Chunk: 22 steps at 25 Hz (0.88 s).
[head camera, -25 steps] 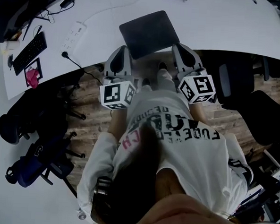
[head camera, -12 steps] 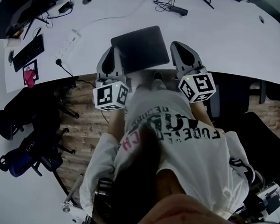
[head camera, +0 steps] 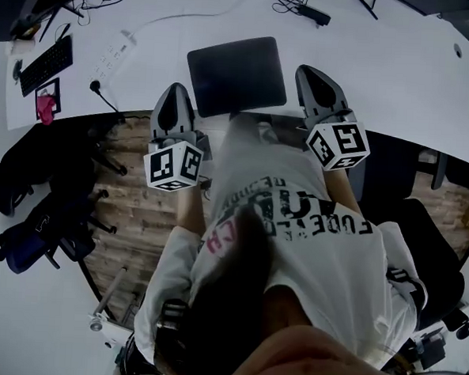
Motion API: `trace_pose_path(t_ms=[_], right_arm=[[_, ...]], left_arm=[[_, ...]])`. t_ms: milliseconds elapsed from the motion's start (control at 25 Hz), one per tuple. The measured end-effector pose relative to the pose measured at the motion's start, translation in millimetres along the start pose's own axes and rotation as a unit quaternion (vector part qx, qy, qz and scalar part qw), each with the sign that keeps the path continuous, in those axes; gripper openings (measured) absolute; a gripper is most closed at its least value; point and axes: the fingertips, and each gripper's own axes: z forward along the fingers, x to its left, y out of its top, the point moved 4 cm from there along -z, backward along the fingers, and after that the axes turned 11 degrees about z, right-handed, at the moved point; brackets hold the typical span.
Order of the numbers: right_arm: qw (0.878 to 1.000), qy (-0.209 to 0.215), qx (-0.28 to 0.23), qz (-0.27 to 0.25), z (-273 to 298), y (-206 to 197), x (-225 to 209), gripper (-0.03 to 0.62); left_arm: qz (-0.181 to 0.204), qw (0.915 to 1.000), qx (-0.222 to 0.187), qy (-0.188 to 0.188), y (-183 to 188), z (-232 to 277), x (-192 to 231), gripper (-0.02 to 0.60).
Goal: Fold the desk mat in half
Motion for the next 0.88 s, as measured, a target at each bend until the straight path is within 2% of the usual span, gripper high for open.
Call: trace_pose_path(t_ms=[440,880], right_arm=[[1.000,0.014,0.012,0.006,20.2,-1.2,2.1,0.000],[0.999,0.034,0.020,0.014,27.5,-7.1,4.9,0.000]], left_arm=[[-0.021,0.9973,0.071,-0.005,-27.1,-5.4,14.6,0.003],[-0.063,0.9862,0.152,-0.013,-80.3,-20.1,18.6,0.005]])
